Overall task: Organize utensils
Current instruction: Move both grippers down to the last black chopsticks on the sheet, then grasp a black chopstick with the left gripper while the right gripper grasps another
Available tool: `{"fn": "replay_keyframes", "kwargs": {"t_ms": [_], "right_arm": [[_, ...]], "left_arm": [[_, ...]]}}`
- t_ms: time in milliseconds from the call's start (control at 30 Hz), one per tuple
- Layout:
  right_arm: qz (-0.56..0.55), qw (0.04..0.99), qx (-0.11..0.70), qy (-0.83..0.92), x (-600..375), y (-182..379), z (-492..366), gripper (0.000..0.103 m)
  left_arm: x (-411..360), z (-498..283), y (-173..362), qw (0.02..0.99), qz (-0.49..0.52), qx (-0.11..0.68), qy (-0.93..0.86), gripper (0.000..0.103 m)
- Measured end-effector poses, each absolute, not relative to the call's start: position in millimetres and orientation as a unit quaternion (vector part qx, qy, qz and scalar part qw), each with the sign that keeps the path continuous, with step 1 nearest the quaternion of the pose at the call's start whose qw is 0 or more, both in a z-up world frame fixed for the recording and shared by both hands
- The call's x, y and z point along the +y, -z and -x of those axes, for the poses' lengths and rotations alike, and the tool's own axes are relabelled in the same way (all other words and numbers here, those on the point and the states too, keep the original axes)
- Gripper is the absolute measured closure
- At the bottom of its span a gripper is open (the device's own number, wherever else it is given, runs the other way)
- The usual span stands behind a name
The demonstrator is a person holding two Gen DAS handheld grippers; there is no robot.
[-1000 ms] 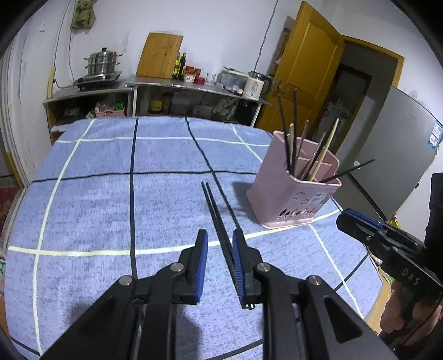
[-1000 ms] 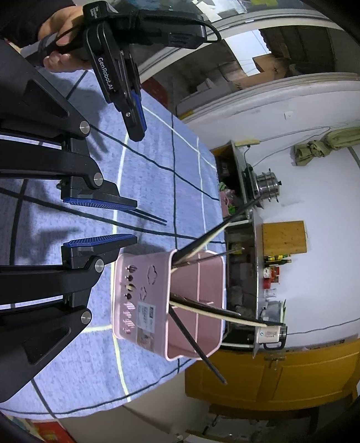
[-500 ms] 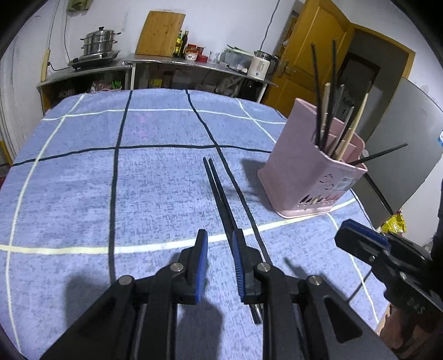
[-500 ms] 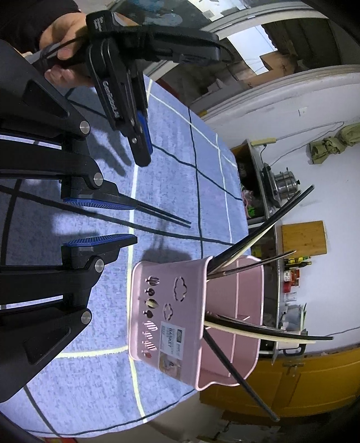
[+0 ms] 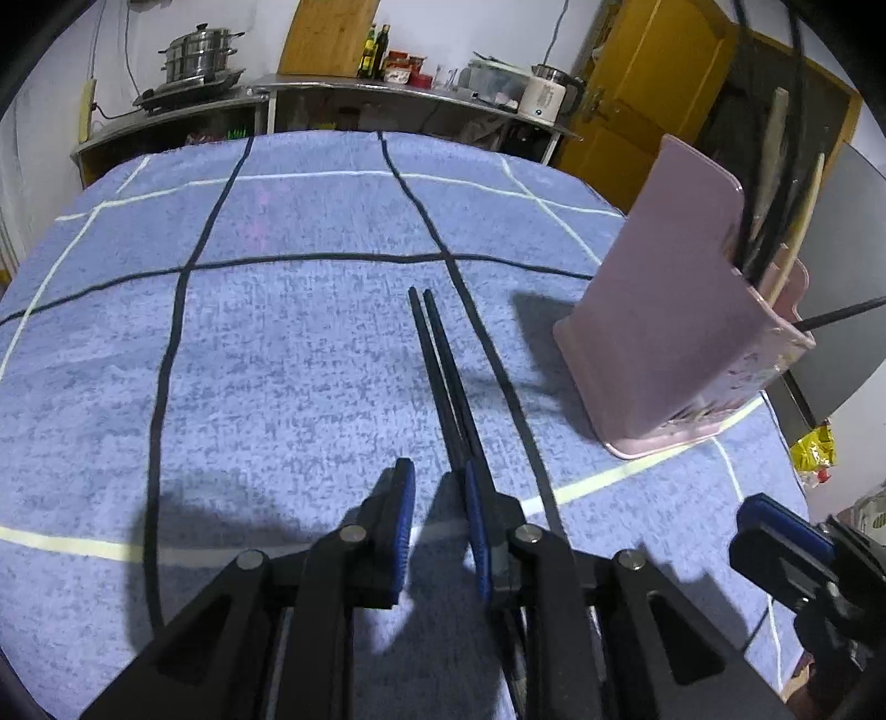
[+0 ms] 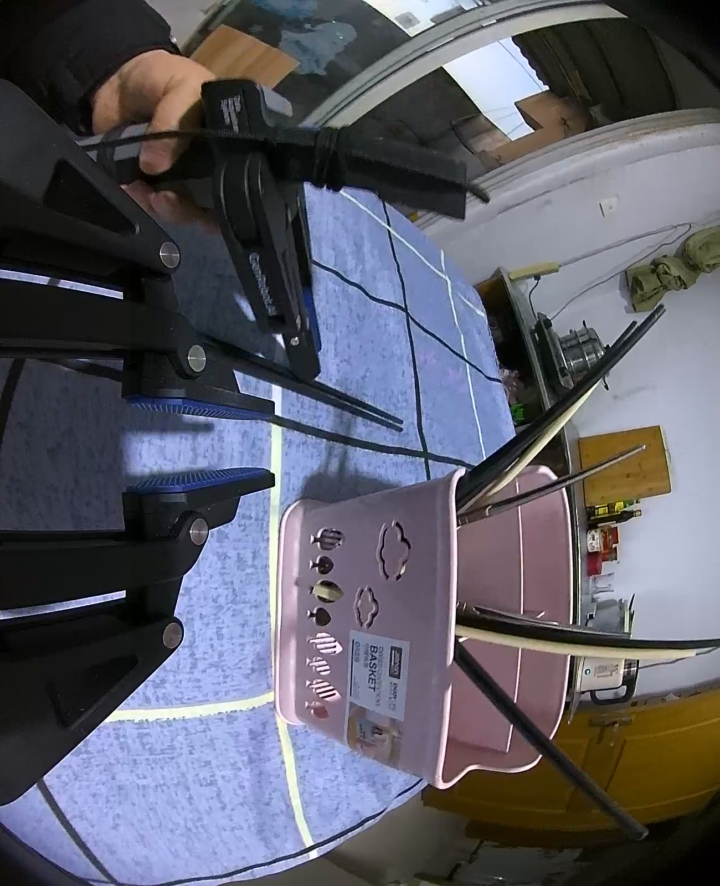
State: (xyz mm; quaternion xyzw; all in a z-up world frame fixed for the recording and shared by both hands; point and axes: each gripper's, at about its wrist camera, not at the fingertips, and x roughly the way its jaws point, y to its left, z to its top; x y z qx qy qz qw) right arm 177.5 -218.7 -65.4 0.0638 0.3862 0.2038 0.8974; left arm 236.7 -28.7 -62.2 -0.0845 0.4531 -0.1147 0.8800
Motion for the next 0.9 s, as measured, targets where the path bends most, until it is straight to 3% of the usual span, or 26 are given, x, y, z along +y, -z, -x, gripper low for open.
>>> {"fn": "replay_keyframes", "kwargs": {"t_ms": [700, 733, 800, 900], "right_arm": [[-0.073, 0.898, 0.385, -0.201, -225, 66, -177, 0.085], [-0.072, 0.898, 0.384, -0.201, -225, 65, -176, 0.085], [-0.072, 0.899, 0.383, -0.200, -226, 64, -176, 0.085], [-0.074, 0.898, 0.384, -0.201, -226, 64, -176, 0.085]], "left_arm": [[-43, -238, 64, 0.892, 0.043, 0.444, 0.074, 0.073], [-43, -237, 64, 0.892, 0.044, 0.444, 0.075, 0.074], [-40, -237, 64, 0.892, 0.041, 0.445, 0.071, 0.087], [-29, -236, 64, 0.888, 0.056, 0.450, 0.074, 0.092]]}}
